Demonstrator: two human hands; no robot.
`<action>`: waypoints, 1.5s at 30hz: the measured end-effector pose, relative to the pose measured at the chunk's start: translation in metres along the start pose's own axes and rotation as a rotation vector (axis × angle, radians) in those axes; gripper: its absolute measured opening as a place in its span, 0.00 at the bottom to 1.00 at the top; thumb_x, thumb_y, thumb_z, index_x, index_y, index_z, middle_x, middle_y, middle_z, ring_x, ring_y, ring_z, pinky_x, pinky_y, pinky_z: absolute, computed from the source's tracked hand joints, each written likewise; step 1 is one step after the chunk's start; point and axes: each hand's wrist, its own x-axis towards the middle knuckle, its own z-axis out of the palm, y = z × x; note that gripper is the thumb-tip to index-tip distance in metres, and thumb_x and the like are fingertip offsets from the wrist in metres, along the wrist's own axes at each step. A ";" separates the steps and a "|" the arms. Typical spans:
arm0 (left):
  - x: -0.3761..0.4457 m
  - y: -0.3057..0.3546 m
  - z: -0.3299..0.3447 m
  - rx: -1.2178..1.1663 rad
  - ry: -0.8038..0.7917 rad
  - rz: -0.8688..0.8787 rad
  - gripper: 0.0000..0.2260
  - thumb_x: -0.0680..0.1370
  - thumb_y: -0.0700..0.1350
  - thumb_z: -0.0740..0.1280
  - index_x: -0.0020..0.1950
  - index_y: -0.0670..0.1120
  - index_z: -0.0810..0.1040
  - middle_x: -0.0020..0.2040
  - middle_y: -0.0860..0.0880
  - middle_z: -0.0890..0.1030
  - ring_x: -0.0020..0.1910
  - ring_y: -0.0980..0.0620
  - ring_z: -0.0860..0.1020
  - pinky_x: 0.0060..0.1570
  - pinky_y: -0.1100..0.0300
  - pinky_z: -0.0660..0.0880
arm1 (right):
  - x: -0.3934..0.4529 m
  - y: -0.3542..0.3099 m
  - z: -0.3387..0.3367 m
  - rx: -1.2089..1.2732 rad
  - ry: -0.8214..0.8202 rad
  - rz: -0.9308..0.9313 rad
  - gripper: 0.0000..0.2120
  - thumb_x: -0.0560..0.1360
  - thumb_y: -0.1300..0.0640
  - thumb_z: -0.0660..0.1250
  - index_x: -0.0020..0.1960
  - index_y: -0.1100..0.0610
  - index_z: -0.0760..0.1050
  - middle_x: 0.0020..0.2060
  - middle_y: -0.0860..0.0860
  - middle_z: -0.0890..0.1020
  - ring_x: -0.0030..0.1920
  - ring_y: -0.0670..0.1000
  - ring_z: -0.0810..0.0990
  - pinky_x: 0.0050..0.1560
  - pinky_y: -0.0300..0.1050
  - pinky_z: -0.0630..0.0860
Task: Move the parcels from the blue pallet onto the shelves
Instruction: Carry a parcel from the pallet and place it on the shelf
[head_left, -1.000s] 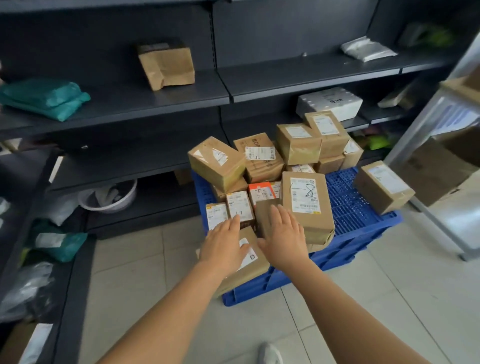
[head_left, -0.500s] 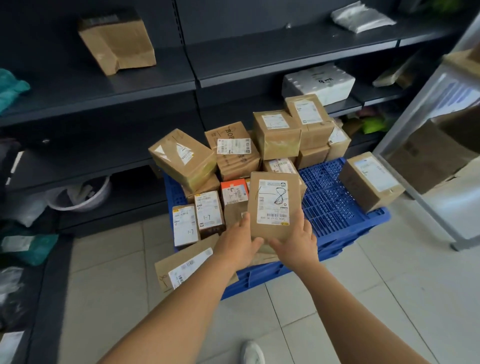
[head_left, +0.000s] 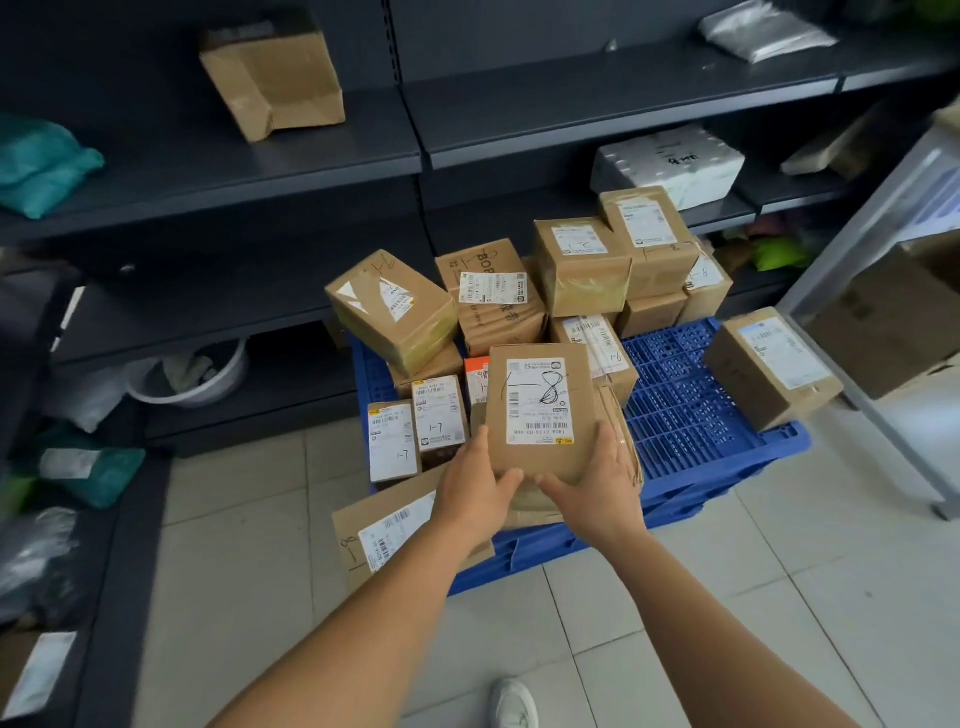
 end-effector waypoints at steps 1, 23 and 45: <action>-0.002 -0.001 -0.002 -0.014 0.014 0.006 0.30 0.78 0.49 0.66 0.77 0.50 0.56 0.69 0.50 0.71 0.66 0.50 0.72 0.62 0.55 0.72 | -0.002 -0.002 0.000 0.001 -0.006 0.002 0.48 0.70 0.46 0.73 0.78 0.55 0.46 0.73 0.50 0.62 0.70 0.52 0.65 0.64 0.50 0.69; 0.015 0.154 0.108 -0.054 -0.042 0.178 0.31 0.78 0.48 0.67 0.78 0.48 0.57 0.69 0.50 0.72 0.65 0.50 0.72 0.58 0.59 0.71 | 0.032 0.094 -0.160 0.236 0.113 0.127 0.43 0.70 0.47 0.74 0.75 0.46 0.50 0.65 0.47 0.69 0.59 0.49 0.73 0.56 0.51 0.77; 0.097 0.182 0.272 -0.071 0.028 -0.159 0.21 0.77 0.43 0.68 0.69 0.50 0.68 0.62 0.51 0.78 0.58 0.49 0.77 0.59 0.51 0.76 | 0.172 0.236 -0.181 0.202 -0.217 0.103 0.29 0.74 0.59 0.70 0.68 0.47 0.58 0.63 0.47 0.71 0.56 0.48 0.73 0.50 0.43 0.76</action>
